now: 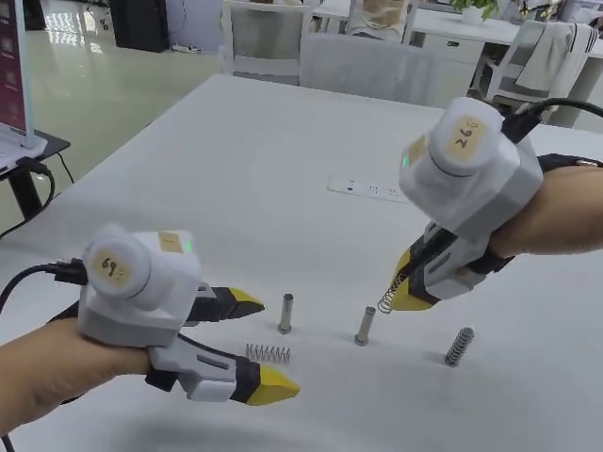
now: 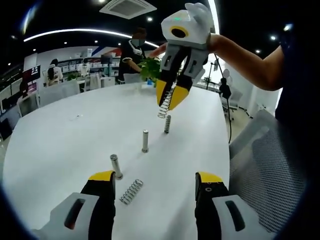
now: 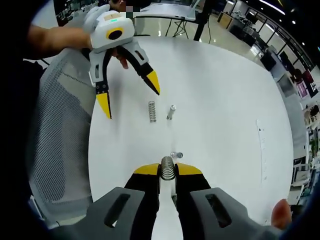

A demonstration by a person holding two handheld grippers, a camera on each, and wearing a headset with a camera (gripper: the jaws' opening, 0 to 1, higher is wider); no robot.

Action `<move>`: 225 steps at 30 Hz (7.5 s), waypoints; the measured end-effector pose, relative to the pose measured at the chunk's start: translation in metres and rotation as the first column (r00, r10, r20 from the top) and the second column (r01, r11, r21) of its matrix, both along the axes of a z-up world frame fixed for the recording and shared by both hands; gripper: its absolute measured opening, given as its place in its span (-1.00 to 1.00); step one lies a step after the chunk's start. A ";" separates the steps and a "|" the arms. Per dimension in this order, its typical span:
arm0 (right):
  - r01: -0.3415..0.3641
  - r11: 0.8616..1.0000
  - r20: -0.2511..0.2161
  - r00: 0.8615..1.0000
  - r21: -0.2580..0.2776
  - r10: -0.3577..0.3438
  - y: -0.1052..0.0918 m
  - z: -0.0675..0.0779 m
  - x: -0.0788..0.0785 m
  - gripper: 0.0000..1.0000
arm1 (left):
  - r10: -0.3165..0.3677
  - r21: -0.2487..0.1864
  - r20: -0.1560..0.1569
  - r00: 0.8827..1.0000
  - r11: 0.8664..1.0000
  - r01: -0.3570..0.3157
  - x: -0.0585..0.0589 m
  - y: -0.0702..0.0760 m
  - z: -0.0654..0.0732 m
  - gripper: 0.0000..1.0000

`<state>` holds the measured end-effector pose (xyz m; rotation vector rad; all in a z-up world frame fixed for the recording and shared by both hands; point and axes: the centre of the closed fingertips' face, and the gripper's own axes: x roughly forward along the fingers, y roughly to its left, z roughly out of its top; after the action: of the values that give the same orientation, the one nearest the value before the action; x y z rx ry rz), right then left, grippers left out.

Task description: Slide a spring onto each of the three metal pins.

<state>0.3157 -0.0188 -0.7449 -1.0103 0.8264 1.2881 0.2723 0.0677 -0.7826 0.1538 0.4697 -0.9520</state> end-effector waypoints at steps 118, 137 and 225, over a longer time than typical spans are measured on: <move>-0.026 0.990 -0.037 0.999 -0.138 0.022 0.024 -0.082 0.027 -0.60 | 0.019 -0.008 -0.009 1.000 1.000 -0.019 0.004 0.009 -0.003 0.25; -0.069 0.994 -0.054 0.996 -0.088 0.064 0.050 -0.076 0.003 -0.62 | 0.012 0.005 -0.009 1.000 1.000 -0.012 0.002 0.009 -0.004 0.25; -0.167 0.985 -0.129 0.978 -0.040 0.161 0.065 -0.056 -0.057 -0.84 | -0.100 0.045 0.043 0.994 0.994 0.098 -0.011 -0.007 -0.005 -0.42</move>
<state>0.2586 0.0461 -0.8010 -1.0631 0.8896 1.4903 0.2611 0.0605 -0.7872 0.2386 0.4443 -1.0337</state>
